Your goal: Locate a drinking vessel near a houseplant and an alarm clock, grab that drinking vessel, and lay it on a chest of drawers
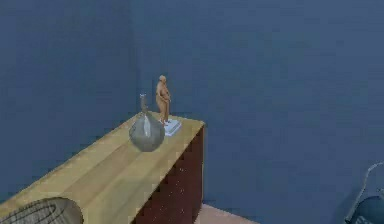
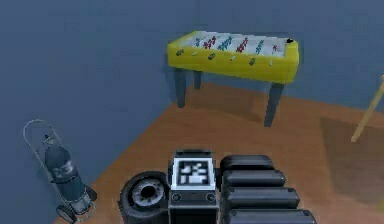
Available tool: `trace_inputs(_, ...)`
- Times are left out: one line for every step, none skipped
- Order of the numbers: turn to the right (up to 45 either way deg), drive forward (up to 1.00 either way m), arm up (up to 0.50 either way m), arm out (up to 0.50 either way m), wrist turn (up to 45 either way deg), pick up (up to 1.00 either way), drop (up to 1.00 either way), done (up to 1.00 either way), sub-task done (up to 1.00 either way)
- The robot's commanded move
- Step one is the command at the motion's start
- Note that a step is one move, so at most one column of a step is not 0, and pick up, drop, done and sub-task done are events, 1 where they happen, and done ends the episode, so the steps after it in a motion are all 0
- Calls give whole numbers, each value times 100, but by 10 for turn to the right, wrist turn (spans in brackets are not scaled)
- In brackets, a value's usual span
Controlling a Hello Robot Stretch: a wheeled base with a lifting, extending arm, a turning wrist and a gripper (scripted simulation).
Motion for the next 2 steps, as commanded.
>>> trace_inputs(0, 40, 0, 0, 0, 0, 0, 0, 0)
trace_inputs(450, 0, 0, 0, 0, 0, 0, 0, 0)
